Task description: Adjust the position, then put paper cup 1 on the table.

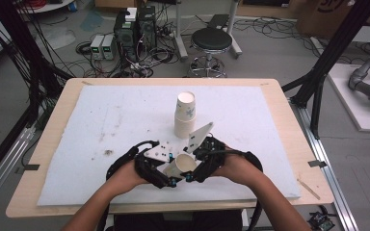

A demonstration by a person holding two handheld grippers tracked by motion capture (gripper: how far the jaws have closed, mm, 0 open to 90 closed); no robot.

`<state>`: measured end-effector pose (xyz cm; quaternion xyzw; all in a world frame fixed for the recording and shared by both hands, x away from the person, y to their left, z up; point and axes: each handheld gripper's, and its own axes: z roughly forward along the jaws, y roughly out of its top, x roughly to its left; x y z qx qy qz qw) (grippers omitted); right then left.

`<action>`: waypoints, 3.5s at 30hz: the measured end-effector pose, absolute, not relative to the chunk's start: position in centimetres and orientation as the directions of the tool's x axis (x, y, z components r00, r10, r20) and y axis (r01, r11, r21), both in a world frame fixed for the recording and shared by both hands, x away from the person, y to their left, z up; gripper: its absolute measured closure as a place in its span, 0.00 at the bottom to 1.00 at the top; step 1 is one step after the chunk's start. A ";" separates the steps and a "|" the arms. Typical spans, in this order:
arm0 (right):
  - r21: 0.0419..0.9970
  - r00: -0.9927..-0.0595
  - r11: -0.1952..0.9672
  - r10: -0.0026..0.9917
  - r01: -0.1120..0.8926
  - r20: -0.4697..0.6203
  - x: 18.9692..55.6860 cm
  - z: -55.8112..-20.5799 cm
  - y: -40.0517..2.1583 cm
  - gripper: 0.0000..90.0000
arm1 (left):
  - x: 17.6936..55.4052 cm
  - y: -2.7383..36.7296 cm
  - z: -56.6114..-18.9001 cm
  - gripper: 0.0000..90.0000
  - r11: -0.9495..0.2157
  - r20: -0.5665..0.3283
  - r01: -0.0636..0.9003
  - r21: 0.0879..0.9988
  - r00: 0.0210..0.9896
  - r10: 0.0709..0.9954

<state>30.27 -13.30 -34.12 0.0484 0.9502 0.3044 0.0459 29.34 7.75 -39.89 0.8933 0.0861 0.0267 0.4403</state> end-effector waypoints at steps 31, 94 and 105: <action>0.856 -0.860 0.420 0.507 0.301 0.053 29.4 -37.9 -24.0 0.23 | 28.9 16.2 -41.5 0.37 -0.149 -0.064 0.168 0.974 0.844 0.533; 0.885 -0.810 0.367 0.586 0.288 0.020 28.2 -41.0 -26.2 0.23 | 34.7 23.1 -45.9 0.36 -0.188 -0.029 0.377 0.907 0.501 0.865; 0.883 -0.809 0.369 0.588 0.288 0.018 28.1 -40.8 -26.4 0.23 | 33.5 23.4 -46.0 0.34 -0.223 -0.007 0.411 0.884 0.488 0.873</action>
